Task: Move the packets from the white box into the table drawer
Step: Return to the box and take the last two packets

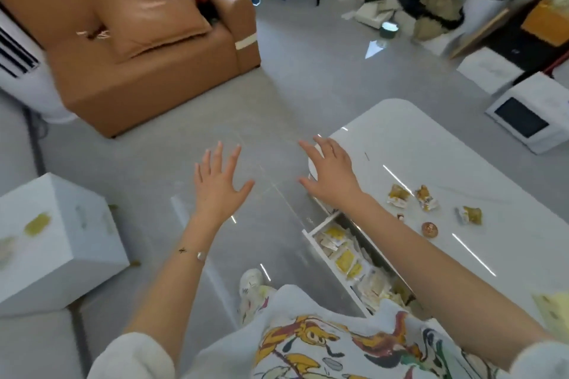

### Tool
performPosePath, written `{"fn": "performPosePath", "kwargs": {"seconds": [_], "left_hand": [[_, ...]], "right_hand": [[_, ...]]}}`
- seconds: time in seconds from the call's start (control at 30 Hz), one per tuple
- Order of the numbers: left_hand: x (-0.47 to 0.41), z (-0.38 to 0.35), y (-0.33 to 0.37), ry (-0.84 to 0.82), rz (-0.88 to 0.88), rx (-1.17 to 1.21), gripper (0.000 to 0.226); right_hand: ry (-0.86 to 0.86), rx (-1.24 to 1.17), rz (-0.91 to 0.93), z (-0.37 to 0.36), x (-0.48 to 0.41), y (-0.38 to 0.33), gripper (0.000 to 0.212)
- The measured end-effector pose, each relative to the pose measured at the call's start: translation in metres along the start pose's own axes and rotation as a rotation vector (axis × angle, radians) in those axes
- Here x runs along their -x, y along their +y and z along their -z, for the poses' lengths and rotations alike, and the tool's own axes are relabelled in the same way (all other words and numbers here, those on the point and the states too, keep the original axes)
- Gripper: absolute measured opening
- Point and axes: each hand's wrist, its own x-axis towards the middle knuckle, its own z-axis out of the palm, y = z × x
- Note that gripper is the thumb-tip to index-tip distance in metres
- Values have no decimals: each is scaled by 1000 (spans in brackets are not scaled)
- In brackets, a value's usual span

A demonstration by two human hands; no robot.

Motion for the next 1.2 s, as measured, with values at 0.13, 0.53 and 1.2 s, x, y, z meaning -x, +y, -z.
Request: {"fn": "performPosePath", "kwargs": {"seconds": [0.13,0.53,1.2], "left_hand": [[-3,21,-71,6,123,22,77],[-68,78,-251,27,307,63,77],[-143,103,-454,90,898,161,75]], "right_hand": [[-52,11,79,-22,-50,-64,76],[-53,-28,162,-75,-196,-225,78],[-434,85,782,-179,-430,-457,76]]}}
